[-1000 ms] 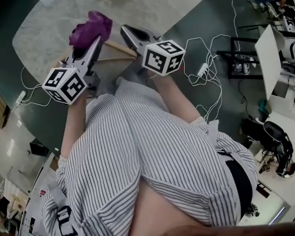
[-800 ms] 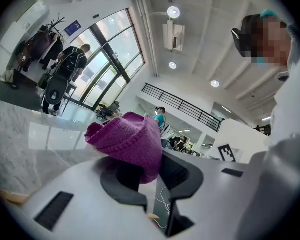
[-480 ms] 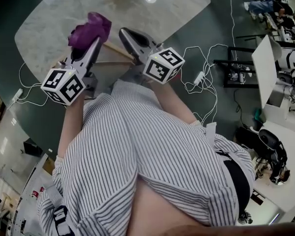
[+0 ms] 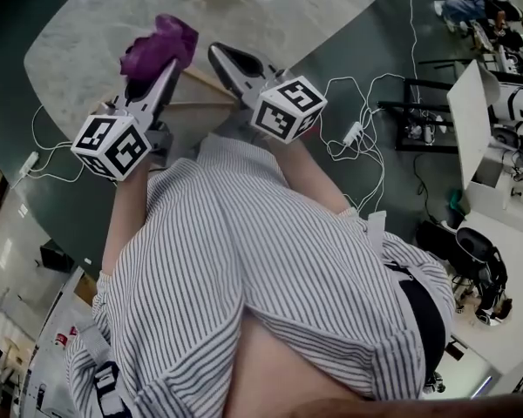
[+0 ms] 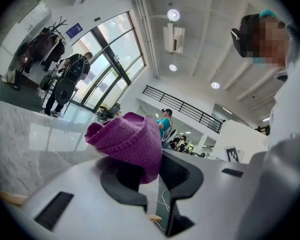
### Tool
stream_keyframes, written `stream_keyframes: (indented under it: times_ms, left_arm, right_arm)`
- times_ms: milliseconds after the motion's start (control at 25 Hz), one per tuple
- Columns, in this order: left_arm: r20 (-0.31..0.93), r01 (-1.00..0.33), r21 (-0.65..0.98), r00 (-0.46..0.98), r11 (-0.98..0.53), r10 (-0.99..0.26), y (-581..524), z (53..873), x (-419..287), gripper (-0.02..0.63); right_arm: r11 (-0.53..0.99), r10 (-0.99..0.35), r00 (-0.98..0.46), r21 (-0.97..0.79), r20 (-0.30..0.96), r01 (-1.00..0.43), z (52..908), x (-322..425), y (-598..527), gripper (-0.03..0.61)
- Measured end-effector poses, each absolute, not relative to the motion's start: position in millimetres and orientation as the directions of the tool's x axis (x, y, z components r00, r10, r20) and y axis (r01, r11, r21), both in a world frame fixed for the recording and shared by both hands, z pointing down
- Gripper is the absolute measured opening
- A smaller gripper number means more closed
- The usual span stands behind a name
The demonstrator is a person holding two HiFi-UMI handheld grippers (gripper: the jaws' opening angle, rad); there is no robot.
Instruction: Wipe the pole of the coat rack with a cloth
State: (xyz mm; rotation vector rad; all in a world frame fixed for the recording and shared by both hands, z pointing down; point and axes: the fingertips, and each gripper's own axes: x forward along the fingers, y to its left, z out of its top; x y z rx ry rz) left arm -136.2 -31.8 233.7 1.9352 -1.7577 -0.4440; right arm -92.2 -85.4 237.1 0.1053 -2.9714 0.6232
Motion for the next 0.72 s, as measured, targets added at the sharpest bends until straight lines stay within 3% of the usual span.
stream_keyframes:
  times_ms: [240, 720]
  left_arm:
    - [0.082, -0.829, 0.556, 0.129, -0.062, -0.988, -38, 232, -133, 0.080]
    - [0.085, -0.826, 0.560, 0.134, -0.064, -0.987, -35, 231, -129, 0.080]
  right_arm:
    - [0.939, -0.055, -0.981, -0.325, 0.186, -0.114, 245, -91, -89, 0.014]
    - [0.950, -0.062, -0.980, -0.291, 0.191, -0.117, 241, -84, -86, 0.014]
